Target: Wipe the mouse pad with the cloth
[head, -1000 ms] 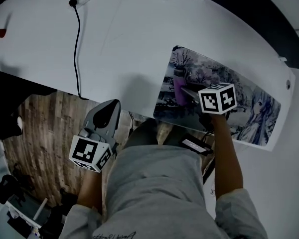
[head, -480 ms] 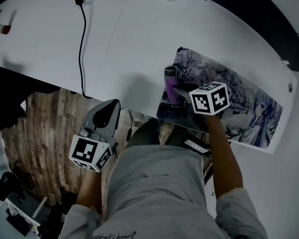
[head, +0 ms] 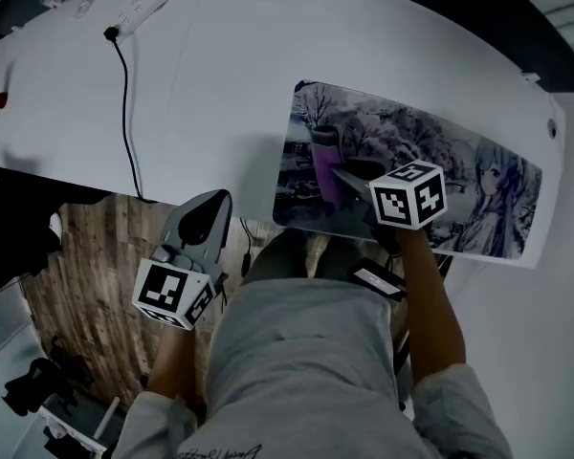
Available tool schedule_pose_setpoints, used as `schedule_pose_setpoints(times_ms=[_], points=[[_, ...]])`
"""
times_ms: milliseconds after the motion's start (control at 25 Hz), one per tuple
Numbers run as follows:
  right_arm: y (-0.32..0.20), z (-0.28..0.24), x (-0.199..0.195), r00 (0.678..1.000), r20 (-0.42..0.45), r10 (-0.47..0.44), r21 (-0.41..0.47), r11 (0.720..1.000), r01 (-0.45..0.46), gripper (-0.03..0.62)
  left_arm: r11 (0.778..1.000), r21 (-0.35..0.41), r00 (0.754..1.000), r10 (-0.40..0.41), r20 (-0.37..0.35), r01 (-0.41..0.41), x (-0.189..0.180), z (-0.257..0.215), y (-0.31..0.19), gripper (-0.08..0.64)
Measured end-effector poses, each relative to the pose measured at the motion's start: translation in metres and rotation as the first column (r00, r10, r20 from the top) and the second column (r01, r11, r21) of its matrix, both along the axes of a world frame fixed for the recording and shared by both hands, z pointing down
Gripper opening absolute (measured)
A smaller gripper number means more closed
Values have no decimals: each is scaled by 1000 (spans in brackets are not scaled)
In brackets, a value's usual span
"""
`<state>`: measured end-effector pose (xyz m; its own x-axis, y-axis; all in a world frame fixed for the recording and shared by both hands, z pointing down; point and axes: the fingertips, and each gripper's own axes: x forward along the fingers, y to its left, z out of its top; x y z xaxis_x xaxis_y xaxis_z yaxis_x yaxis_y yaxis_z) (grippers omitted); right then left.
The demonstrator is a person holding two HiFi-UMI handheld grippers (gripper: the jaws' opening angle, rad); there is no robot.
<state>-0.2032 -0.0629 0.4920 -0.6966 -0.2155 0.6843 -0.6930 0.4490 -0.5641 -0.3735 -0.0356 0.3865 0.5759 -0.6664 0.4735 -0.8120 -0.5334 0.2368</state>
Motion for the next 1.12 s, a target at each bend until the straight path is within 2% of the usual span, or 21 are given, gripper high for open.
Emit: schedule_pose_setpoints(times_ms=[360, 640, 840, 1120], points=[[37, -12, 129, 985, -3, 173, 9, 985, -173, 71, 985, -9, 985, 174, -1, -174, 119, 0, 5, 18], [72, -17, 231, 956, -31, 290, 16, 957, -290, 71, 953, 4, 952, 304, -21, -304, 221, -6, 17, 18], [95, -15, 301, 935, -62, 350, 18, 937, -350, 71, 936, 1, 935, 353, -25, -353, 277, -4, 22, 18], [134, -9, 408, 883, -133, 450, 14, 892, -453, 71, 908, -6, 908, 419, -23, -420, 347, -4, 34, 18]])
